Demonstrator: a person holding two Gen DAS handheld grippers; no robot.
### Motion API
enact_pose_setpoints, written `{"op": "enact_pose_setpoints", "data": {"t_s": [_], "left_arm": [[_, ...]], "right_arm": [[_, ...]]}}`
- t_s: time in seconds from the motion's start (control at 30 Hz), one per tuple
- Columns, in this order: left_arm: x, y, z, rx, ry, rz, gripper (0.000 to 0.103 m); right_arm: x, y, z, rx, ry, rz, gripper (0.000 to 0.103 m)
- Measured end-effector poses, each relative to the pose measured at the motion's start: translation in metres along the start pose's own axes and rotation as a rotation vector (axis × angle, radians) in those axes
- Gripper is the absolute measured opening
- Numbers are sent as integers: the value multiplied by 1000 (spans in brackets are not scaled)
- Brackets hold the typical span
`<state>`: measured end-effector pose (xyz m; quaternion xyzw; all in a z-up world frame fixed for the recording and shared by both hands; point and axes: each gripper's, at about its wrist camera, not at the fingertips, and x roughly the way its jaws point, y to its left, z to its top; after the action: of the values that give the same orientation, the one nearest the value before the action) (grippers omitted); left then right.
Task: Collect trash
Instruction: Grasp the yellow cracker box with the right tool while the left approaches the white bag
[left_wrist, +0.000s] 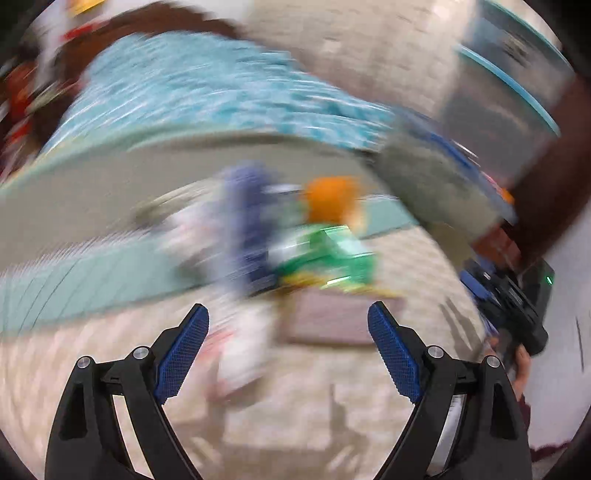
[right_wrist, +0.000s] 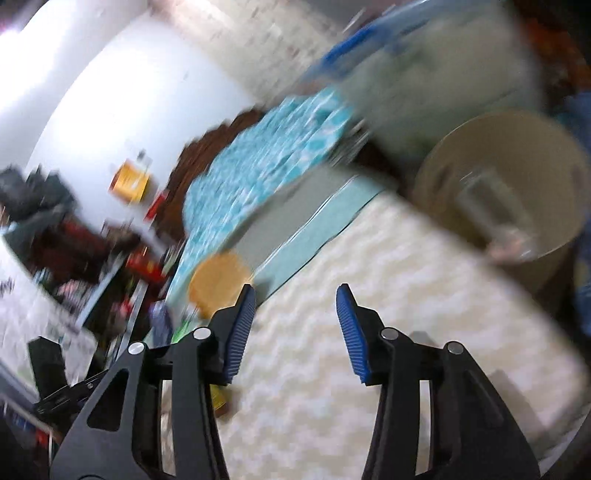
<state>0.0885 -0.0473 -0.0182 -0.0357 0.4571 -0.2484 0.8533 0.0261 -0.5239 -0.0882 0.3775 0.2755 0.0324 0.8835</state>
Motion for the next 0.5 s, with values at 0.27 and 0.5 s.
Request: {"op": "enact_pose_setpoints", "data": {"t_s": [0.27,0.5], "left_arm": [[-18,67,-57,-104,-136,578,84],[6,55,-55,-84,-181,710,84]], "right_arm": [[51,55,-31,-204,98,-39,49],[56,69,-41,-336,128,2,53]]}}
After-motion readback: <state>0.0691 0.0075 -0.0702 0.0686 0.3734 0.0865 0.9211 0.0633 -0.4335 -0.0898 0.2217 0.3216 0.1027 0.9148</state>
